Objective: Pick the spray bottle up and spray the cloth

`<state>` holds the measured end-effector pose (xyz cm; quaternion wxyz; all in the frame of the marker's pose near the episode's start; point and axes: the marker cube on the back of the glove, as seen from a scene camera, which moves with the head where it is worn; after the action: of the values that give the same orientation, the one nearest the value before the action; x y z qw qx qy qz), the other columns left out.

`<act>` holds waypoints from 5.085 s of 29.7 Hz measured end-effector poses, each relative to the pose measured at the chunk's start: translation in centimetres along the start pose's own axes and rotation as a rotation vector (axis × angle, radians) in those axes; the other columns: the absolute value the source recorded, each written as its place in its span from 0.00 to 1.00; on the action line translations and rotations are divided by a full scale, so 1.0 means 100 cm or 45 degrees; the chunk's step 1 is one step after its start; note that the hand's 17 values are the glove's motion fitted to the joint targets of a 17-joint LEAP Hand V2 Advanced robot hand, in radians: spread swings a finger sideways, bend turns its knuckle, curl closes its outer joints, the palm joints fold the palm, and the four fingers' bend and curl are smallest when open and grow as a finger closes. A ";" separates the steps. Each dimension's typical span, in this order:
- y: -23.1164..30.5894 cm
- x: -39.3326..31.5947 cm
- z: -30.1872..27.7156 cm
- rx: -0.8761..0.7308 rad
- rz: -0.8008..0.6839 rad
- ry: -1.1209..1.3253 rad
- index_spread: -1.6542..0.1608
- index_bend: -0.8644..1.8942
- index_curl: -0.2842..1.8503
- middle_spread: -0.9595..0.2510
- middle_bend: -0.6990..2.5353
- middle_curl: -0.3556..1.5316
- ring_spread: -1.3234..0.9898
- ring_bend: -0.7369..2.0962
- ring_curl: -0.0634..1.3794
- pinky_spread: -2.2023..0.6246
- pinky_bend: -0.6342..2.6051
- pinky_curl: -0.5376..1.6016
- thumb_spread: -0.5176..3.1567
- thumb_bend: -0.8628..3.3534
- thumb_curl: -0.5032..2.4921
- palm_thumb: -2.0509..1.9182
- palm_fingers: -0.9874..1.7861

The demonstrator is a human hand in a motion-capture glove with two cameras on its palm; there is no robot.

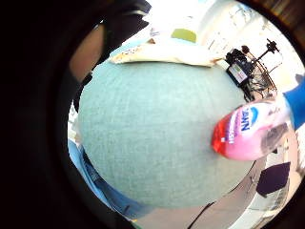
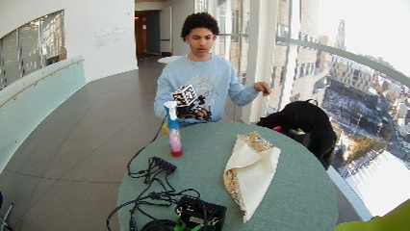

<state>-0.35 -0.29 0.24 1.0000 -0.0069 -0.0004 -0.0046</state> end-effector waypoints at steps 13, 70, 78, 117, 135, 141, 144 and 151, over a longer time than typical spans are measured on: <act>-0.050 -0.043 0.037 -0.131 -0.233 -0.157 0.75 0.48 0.27 0.71 0.39 0.33 0.55 0.40 0.21 0.85 0.22 0.26 0.39 0.28 0.23 0.67 0.60; 0.053 0.195 -0.060 0.733 0.743 -1.185 0.70 0.35 0.23 0.74 0.32 0.38 0.57 0.41 0.26 0.85 0.31 0.40 0.43 0.20 0.25 0.64 0.51; 0.043 0.208 -0.039 0.700 0.576 -1.189 0.70 0.34 0.22 0.74 0.33 0.39 0.57 0.41 0.26 0.85 0.31 0.40 0.42 0.20 0.25 0.63 0.52; -0.048 0.210 -0.091 0.337 0.598 -0.671 0.78 0.35 0.27 0.72 0.34 0.41 0.54 0.43 0.30 0.83 0.28 0.41 0.42 0.20 0.30 0.72 0.75; -0.182 0.186 -0.074 -0.375 0.522 -0.583 0.80 0.35 0.26 0.73 0.35 0.42 0.54 0.46 0.32 0.81 0.29 0.42 0.43 0.20 0.31 0.72 0.77; -0.199 0.186 -0.052 -0.496 0.538 -0.597 0.80 0.35 0.26 0.73 0.35 0.42 0.54 0.47 0.32 0.81 0.29 0.42 0.43 0.20 0.32 0.72 0.78; -0.202 0.186 -0.042 -0.551 0.543 -0.595 0.80 0.35 0.26 0.73 0.35 0.43 0.54 0.47 0.32 0.81 0.29 0.42 0.43 0.20 0.32 0.72 0.78; -0.206 0.188 -0.023 -0.649 0.568 -0.607 0.80 0.35 0.26 0.73 0.35 0.43 0.55 0.47 0.32 0.80 0.29 0.42 0.43 0.20 0.33 0.72 0.77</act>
<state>18.26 -21.11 -1.79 0.9146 -0.2552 -0.2293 0.2139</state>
